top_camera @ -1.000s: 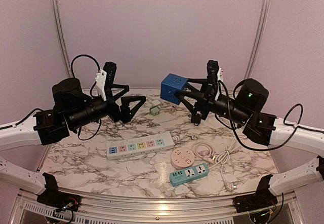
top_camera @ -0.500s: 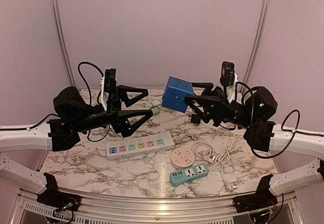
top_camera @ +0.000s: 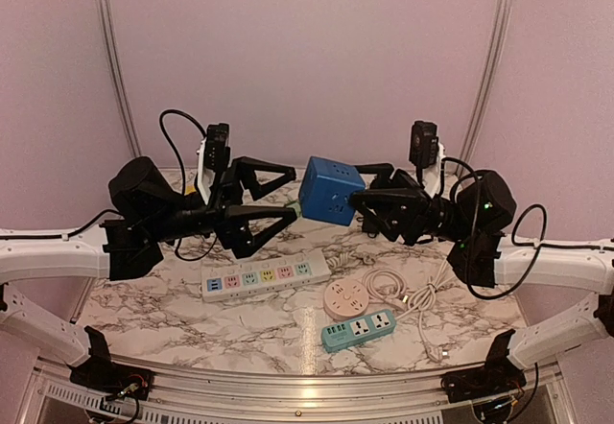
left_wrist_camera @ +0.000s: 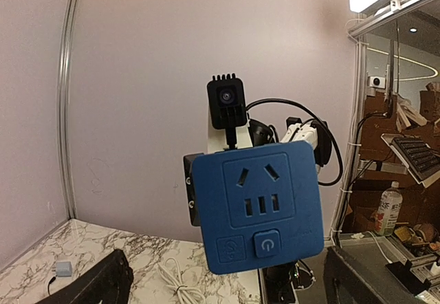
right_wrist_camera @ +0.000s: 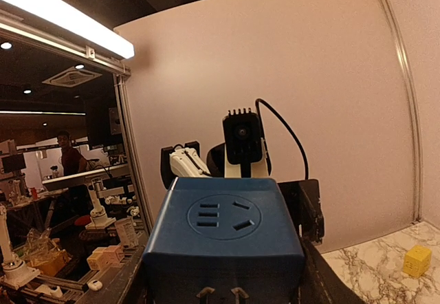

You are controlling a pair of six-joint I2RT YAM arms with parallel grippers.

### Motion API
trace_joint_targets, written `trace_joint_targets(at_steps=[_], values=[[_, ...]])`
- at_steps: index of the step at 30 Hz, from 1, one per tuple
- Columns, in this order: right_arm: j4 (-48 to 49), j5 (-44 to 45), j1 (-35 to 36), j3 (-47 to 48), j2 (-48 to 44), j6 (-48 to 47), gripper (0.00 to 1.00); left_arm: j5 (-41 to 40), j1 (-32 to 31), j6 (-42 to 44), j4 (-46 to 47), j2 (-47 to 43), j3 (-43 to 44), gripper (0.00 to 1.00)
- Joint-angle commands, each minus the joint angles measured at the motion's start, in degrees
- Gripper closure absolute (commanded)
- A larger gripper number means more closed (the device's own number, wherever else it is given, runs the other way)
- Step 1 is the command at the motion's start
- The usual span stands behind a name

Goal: Insert the plug
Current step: Pass from the right arm to the left

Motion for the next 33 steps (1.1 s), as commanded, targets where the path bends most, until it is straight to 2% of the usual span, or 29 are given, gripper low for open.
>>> trace_joint_targets(at_steps=[1, 22, 33], values=[[6.07, -1.45, 0.44, 0.71, 0.54, 1.93, 0.72, 2.44, 0.11, -1.64, 3.05, 1.42, 2.55, 0.01], [1.99, 4.26, 0.46, 1.54, 1.71, -3.15, 0.71, 4.31, 0.14, -6.58, 9.41, 6.32, 3.42, 0.01], [2.52, 5.33, 0.51, 1.62, 1.51, -2.21, 0.72, 3.48, 0.12, -6.33, 8.88, 7.62, 4.37, 0.02]])
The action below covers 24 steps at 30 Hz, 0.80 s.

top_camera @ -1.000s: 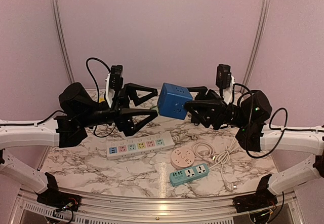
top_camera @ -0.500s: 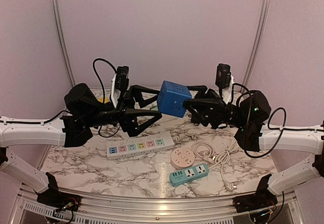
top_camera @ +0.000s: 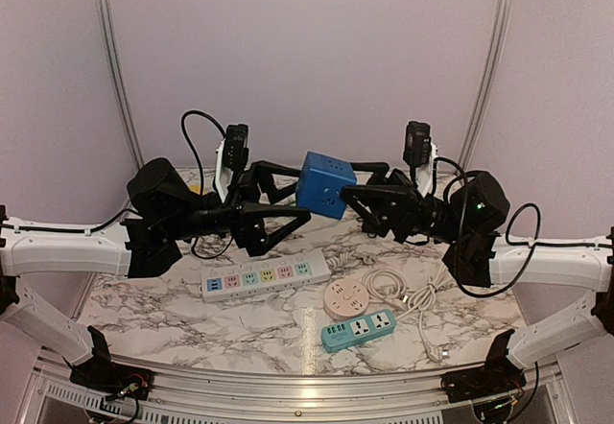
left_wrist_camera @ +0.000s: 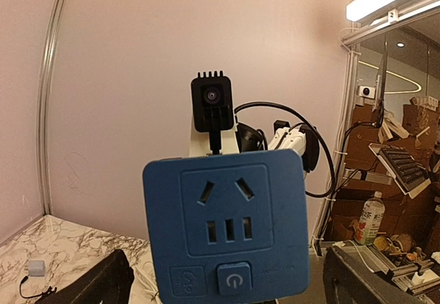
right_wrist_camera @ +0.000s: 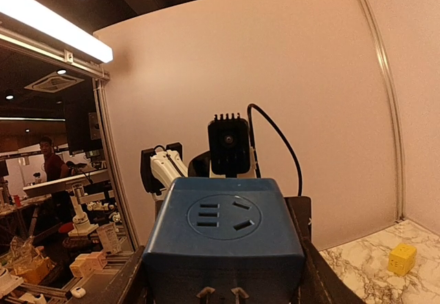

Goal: Insert the plug
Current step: Pass from the right arm to the left

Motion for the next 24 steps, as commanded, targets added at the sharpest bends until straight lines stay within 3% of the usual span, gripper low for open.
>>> trace_joint_targets(at_steps=[1, 4, 7, 10, 14, 16, 18, 21, 24], values=[[1.82, 1.43, 0.55, 1.57, -0.5, 0.11, 0.72, 0.1, 0.04, -0.15, 2.11, 0.91, 2.12, 0.03], [1.82, 1.25, 0.86, 1.55, -0.57, -0.4, 0.71, -0.18, 0.06, 0.2, 1.15, 1.05, 2.71, 0.12], [1.01, 1.19, 1.16, 1.6, -0.51, -1.37, 0.71, -0.26, 0.08, 0.39, 0.64, 1.13, 3.22, 0.29], [0.45, 0.95, 1.23, 1.34, -0.25, -1.93, 0.7, -0.57, 0.08, 0.37, 0.49, 1.09, 3.38, 0.37], [0.45, 0.12, 1.29, 0.98, -0.35, -2.03, 0.66, -0.62, 0.08, 1.15, -1.65, 1.05, 4.4, 0.7], [-1.47, -0.98, 1.31, 1.35, -1.04, -3.47, 0.56, -0.81, 0.08, 2.01, -4.25, 0.73, 5.04, 0.88], [-7.16, -1.92, 1.31, 2.53, -2.61, -6.91, 0.35, -1.1, 0.08, 3.91, -8.96, -0.08, 5.85, 0.99], [-25.79, -2.46, 1.28, 7.46, -5.82, -17.27, 0.03, -2.83, 0.08, 7.77, -18.15, -2.55, 6.04, 1.0], [-47.4, -1.74, 1.26, 14.46, -8.22, -29.17, 0.01, -5.03, 0.08, 12.03, -29.08, -5.83, 6.52, 1.0]])
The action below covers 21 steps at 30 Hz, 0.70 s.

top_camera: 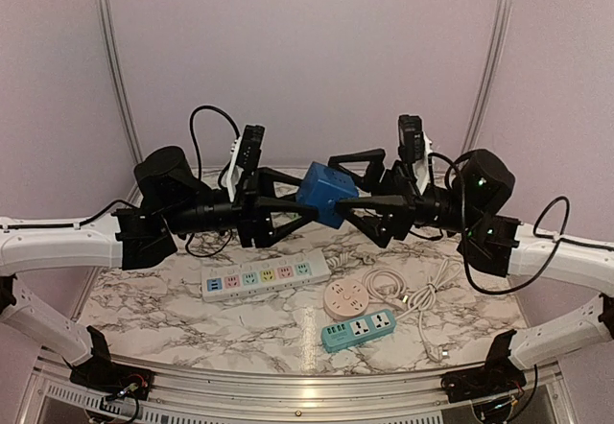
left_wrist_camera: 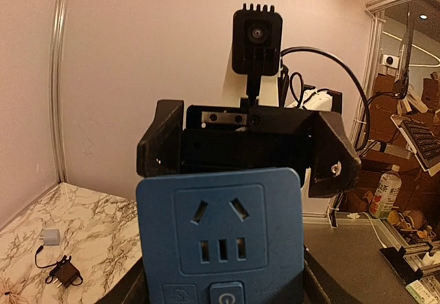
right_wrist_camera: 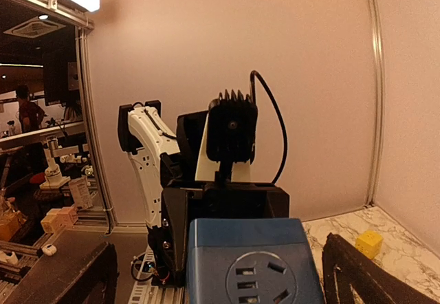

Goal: Insert the plug
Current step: Pass from the right arm to the left, then pass from the left arm to the right

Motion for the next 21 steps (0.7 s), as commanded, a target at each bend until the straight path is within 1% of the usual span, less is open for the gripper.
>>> trace_joint_targets(at_steps=[1, 3, 6, 10, 13, 17, 21], values=[[-34.46, -1.09, 0.36, 12.0, -4.18, -20.29, 0.01, -4.45, 0.15, 8.17, -18.85, -6.1, 2.6, 1.0], [-46.34, -1.21, 0.35, 15.86, -3.93, -25.06, 0.01, -6.09, 0.15, 10.65, -25.87, -7.74, 3.66, 1.0], [-55.78, -1.81, 0.35, 20.46, -1.47, -29.45, 0.02, -6.78, 0.14, 15.6, -37.22, -8.21, 7.06, 1.0], [-66.45, -0.86, 0.42, 26.4, 3.41, -35.53, 0.02, -7.07, 0.1, 20.85, -50.6, -6.42, 13.47, 1.0], [-71.82, 0.27, 0.58, 30.0, 6.09, -39.65, 0.01, -7.67, 0.06, 23.57, -57.78, -5.25, 17.14, 1.0], [-75.83, -1.52, 1.15, 33.55, 9.36, -42.6, 0.01, -8.92, 0.06, 26.1, -64.51, -4.4, 20.36, 1.0], [-79.04, -1.47, 2.17, 37.99, 13.49, -44.5, 0.01, -9.98, -0.05, 27.67, -69.2, -3.26, 22.55, 1.0]])
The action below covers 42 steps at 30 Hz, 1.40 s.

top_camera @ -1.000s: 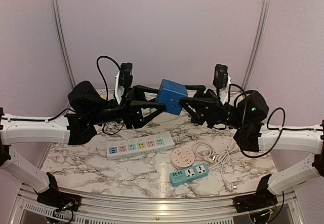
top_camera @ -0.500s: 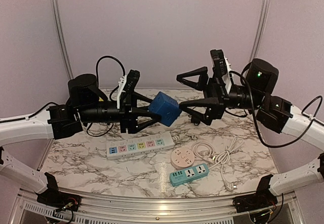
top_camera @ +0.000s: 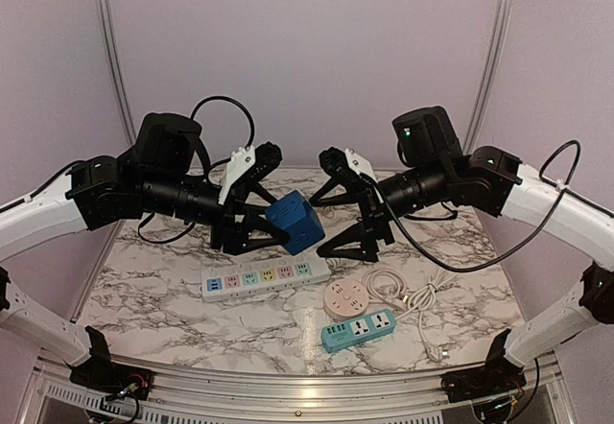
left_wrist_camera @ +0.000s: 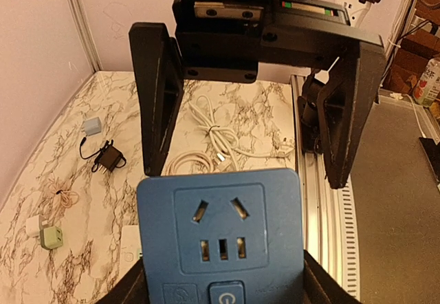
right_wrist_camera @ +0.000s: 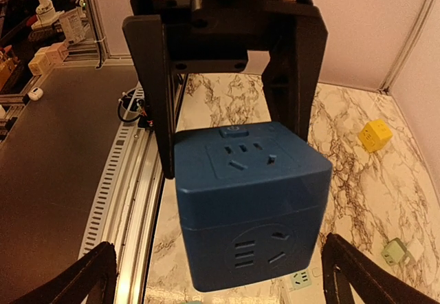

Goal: Insert the plug
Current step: Pass from the left arm to the right, then pass from the right arm to the left

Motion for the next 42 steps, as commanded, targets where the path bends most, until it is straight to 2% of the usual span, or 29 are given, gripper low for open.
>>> trace_joint_targets(at_steps=[1, 7, 16, 19, 20, 23, 25, 27, 28, 30, 31, 32, 35, 38, 42], values=[[-6.97, -0.4, 1.98, 7.06, 3.77, -4.75, 0.01, -1.68, -0.11, 3.96, -9.03, 1.52, 3.52, 1.0], [-5.2, -0.27, 3.46, 8.34, 7.96, -5.31, 0.02, -2.13, -0.22, 4.29, -9.32, 1.39, 2.6, 1.0], [2.61, -2.67, 3.61, 4.35, 8.16, -3.71, 0.14, -1.34, -0.18, 4.46, -8.1, 0.42, 1.46, 1.0], [3.31, -4.47, 3.58, 3.77, 8.52, -3.6, 0.23, -1.23, -0.17, 4.68, -8.01, 0.29, 1.19, 1.0], [3.19, -5.06, 3.59, 3.68, 8.7, -3.81, 0.28, -1.23, -0.22, 4.68, -7.97, 0.26, 1.33, 1.0], [2.41, -6.71, 3.6, 3.58, 9.28, -4.77, 0.55, -1.25, -0.21, 4.98, -6.94, -0.64, 0.87, 0.9], [2.03, -7.58, 3.62, 3.53, 9.34, -4.91, 0.75, -1.36, -0.12, 4.42, -5.47, -2.29, 0.02, 0.8], [2.55, -8.52, 3.6, 3.02, 8.88, -4.67, 0.88, -1.92, -0.14, 3.94, -3.75, -3.92, -0.78, 0.76], [3.13, -8.73, 3.63, 2.61, 8.43, -4.5, 0.9, -2.38, -0.1, 3.74, -2.79, -4.73, -1.15, 0.68], [5.25, -8.75, 3.63, 1.37, 7.09, -3.53, 0.91, -3.52, -0.03, 2.87, -0.74, -6.57, -2.33, 0.33], [7.57, -8.45, 3.56, 0.4, 5.62, -2.86, 0.92, -3.89, -0.02, 2.59, 0.78, -7.86, -3.52, 0.11], [9.85, -8.37, 3.54, -1.02, 4.71, -2.14, 0.92, -4.02, -0.02, 2.29, 2.44, -9.18, -4.93, 0.02], [20.86, -7.95, 3.31, -7.41, -0.93, 2.44, 0.94, -5.39, 0.15, 0.32, 10.47, -14.36, -11.21, 0.01], [36.17, -7.34, 3.26, -16.47, -6.18, 9.22, 0.93, -3.69, 0.34, -1.05, 17.64, -18.53, -16.9, 0.01], [55.62, -5.46, 3.25, -25.44, -10.37, 20.85, 0.94, 0.48, 0.44, -2.5, 22.6, -18.88, -19.7, 0.01]])
